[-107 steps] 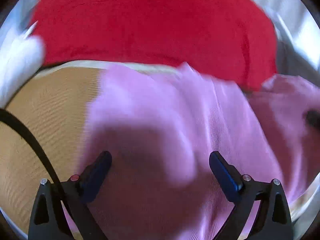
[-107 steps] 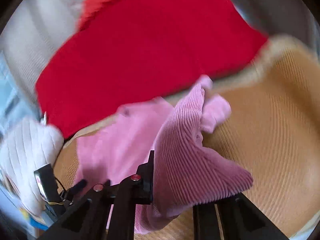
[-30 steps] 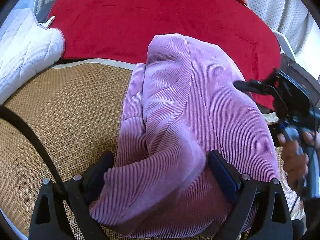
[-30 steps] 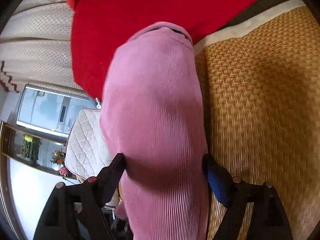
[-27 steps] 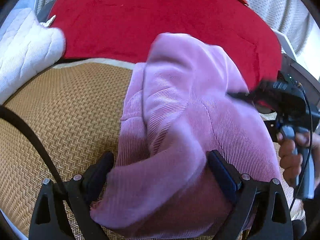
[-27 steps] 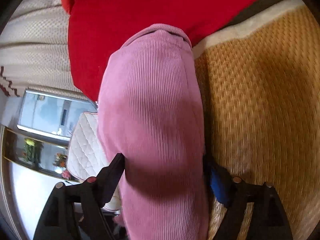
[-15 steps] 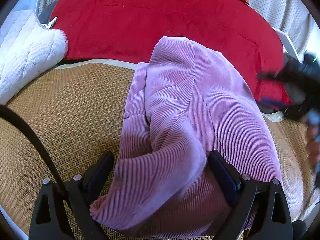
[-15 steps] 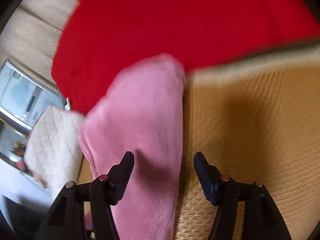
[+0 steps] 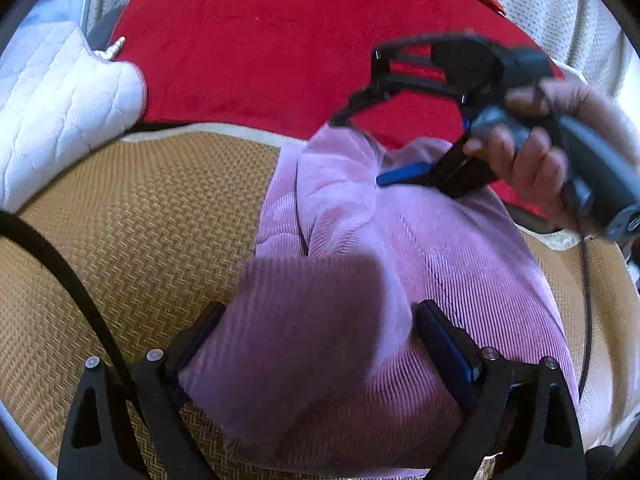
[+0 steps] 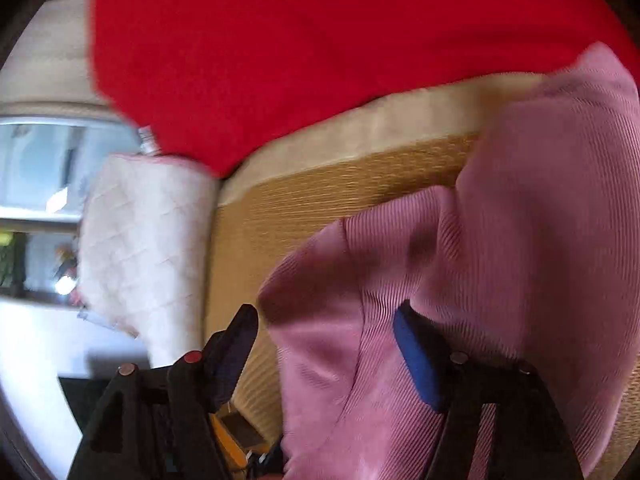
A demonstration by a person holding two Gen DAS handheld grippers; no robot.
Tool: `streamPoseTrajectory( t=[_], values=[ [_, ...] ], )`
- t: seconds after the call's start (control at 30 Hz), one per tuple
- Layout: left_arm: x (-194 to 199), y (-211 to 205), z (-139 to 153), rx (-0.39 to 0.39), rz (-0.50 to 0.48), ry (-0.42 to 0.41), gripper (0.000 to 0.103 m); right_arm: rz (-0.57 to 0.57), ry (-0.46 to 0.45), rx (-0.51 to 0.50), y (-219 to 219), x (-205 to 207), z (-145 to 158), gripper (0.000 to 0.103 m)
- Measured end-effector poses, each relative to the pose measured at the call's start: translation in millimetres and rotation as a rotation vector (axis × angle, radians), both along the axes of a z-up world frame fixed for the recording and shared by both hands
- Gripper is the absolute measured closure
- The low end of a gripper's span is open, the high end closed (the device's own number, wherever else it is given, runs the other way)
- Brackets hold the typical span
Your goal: Fold large clothes
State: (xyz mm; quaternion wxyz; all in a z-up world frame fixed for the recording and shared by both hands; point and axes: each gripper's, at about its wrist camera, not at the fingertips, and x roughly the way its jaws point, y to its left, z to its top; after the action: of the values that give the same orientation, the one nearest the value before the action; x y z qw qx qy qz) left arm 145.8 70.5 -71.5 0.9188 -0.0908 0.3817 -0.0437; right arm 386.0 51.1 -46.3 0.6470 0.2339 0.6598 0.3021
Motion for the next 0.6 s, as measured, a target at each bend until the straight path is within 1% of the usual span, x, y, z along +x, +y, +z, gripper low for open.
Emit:
streamPoseTrajectory(
  t=[0.03,0.07,0.1,0.13,0.17,0.23,0.3,0.33,0.37,0.4,0.43,0.47,0.57,0.6],
  values=[
    [-2,-3,1,0.016,-0.004,-0.005,0.007,0.004,-0.009,-0.014,1,-3,7,0.029],
    [-4,-5,2,0.034,-0.004,-0.017,0.007,0.023,-0.044,-0.029,4,-9,21,0.029],
    [-7,-8,4,0.053,-0.005,-0.032,0.008,0.039,-0.068,-0.023,4,-10,29,0.028],
    [-9,-11,5,0.068,-0.007,-0.041,0.008,0.052,-0.083,0.001,5,-12,38,0.028],
    [-11,-12,6,0.071,-0.008,-0.044,0.008,0.057,-0.089,0.046,8,-16,49,0.028],
    [-11,-13,6,0.069,-0.006,-0.044,0.008,0.071,-0.095,0.094,15,-25,57,0.028],
    [-12,-13,6,0.068,-0.006,-0.046,0.008,0.106,-0.1,0.129,30,-23,53,0.027],
    [-12,-13,6,0.07,-0.006,-0.047,0.008,0.106,-0.099,0.122,33,-18,46,0.025],
    [-13,-13,6,0.072,-0.001,-0.051,0.008,0.098,-0.087,0.088,37,-12,31,0.024],
    [-14,-14,7,0.073,0.003,-0.053,0.009,0.066,-0.027,0.026,36,-3,5,0.025],
    [-14,-14,7,0.069,0.005,-0.051,0.008,0.032,0.023,0.03,32,1,-13,0.026],
    [-14,-15,7,0.06,-0.005,-0.044,0.008,0.005,0.028,0.069,28,2,-15,0.026],
    [-18,-21,9,0.084,-0.008,-0.061,0.008,0.018,-0.047,0.146,18,-10,16,0.026],
    [-19,-22,10,0.087,-0.007,-0.066,0.008,0.013,-0.077,0.179,6,-22,32,0.026]
  ],
)
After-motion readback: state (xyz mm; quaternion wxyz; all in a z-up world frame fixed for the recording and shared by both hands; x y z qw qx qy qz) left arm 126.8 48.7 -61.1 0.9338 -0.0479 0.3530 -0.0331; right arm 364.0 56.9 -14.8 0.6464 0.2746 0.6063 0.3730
